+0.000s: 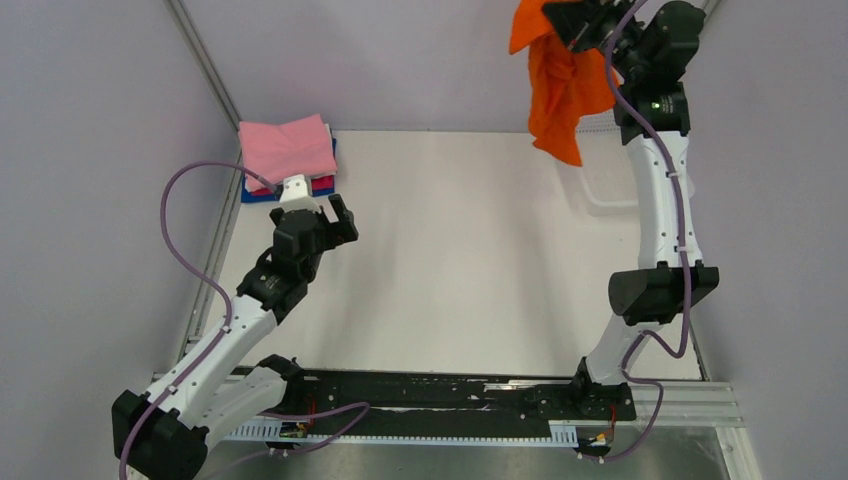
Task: Fold and stack the t-shirts
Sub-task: Move the tshirt to the center of the board
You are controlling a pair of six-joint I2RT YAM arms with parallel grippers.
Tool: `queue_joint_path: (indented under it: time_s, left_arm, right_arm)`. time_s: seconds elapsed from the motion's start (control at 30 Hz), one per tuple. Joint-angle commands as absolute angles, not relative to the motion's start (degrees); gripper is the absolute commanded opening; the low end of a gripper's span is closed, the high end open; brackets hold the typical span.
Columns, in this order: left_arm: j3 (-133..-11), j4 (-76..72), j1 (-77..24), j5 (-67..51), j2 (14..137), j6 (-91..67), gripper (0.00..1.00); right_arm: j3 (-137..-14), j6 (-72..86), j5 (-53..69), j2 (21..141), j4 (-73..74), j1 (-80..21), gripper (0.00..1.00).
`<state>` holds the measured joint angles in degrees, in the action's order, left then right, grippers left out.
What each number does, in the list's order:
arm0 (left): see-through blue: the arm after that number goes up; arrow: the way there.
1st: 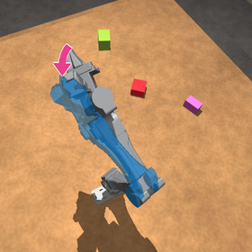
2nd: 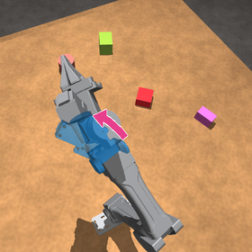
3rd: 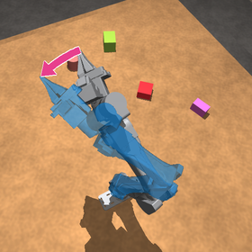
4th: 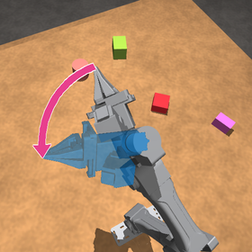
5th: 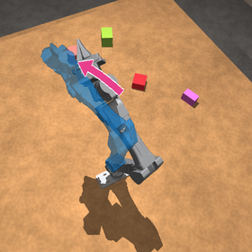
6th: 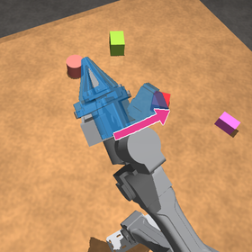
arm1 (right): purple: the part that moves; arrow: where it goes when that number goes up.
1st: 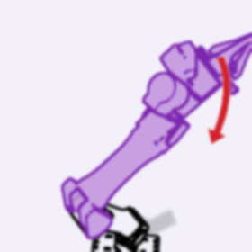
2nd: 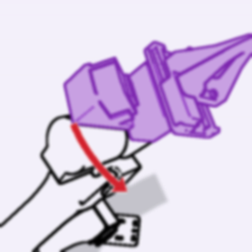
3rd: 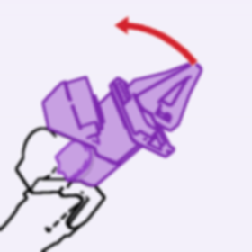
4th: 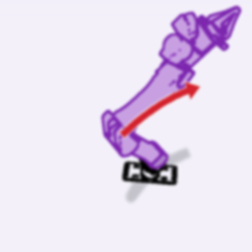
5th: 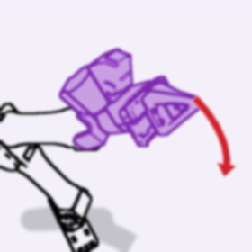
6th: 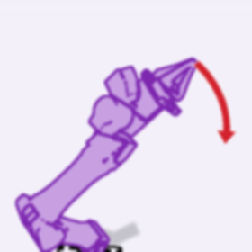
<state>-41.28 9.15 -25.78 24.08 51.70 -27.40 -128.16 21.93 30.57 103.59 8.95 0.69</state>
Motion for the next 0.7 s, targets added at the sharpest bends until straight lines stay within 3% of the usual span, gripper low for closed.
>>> queue_joint_path:
  time_s: [0.0, 0.23, 0.37, 0.5, 0.57, 0.67]
  left_arm:
    - [-40.64, 8.67, -25.75, 26.79, 49.34, -29.6, 1.0]
    - [-41.17, 14.31, -25.75, 31.59, 45.09, -34.4, 1.0]
    - [-39.96, 14.39, -25.75, 32.32, 42.15, -36.06, 1.0]
    - [-39.18, 13.56, -25.75, 31.34, 41.87, -36.37, 1.0]
    - [-39.38, 13.88, -25.75, 30.97, 42.72, -36.74, 1.0]
    - [-39.79, 13.87, -25.75, 30.3, 45.08, -37.36, 1.0]
  right_arm:
    - [-130.64, 22.23, 37.22, 99.39, 5.05, -6.6, 0.0]
    - [-115.75, 21.12, 40.8, 90.95, 3.26, -15.84, 0.0]
    - [-98.16, 22.14, 37.47, 83.7, 1.41, -16.39, 0.0]
    - [-75.38, 23.37, 25.24, 75.43, 1.86, -15.65, 0.08]
    - [-63.54, 27.31, 18.42, 71.81, 2.3, -13.67, 0.16]
    - [-49.25, 33.24, 12.75, 67.75, 2.88, -7.89, 0.45]
